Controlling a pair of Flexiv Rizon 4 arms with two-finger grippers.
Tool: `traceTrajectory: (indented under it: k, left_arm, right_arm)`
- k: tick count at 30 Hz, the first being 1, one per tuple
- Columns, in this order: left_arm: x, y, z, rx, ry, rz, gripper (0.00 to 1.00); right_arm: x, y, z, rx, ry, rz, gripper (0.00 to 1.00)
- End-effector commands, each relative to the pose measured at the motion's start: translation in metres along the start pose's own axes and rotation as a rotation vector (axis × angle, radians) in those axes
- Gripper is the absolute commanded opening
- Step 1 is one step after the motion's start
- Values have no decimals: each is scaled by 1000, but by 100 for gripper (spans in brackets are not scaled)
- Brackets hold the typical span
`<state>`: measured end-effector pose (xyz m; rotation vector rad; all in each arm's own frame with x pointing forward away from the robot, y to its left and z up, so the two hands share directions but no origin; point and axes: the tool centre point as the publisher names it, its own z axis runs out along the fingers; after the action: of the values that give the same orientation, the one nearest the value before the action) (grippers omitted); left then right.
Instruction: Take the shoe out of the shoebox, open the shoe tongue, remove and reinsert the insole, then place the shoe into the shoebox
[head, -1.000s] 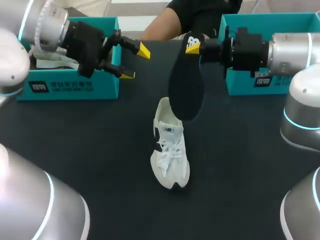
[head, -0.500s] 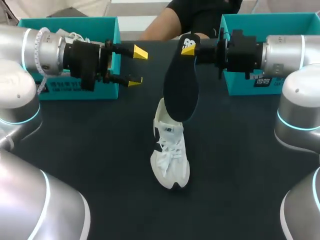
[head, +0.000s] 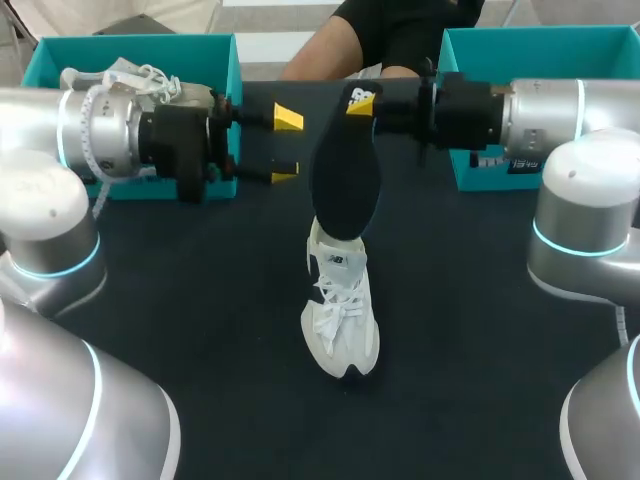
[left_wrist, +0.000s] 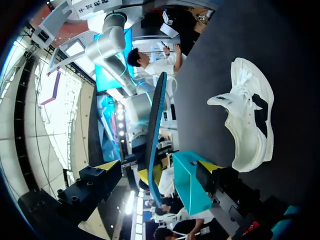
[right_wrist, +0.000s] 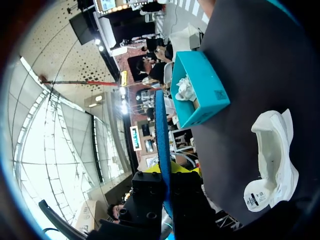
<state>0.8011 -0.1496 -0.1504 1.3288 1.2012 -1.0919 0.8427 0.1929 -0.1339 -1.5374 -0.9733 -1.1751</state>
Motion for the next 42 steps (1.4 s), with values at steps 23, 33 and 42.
traceTrajectory:
  k: [23,33,42]
  left_arm:
    - [6,-12,30,-34,-85,9,19]
    - [6,-15,31,-24,-119,-16,0]
    - [0,-24,6,-18,-122,-64,0]
  right_arm:
    - [-10,-1,37,94,-10,54,0]
    - [-10,-3,40,109,4,45,0]
    - [-3,-14,11,173,-21,-215,100]
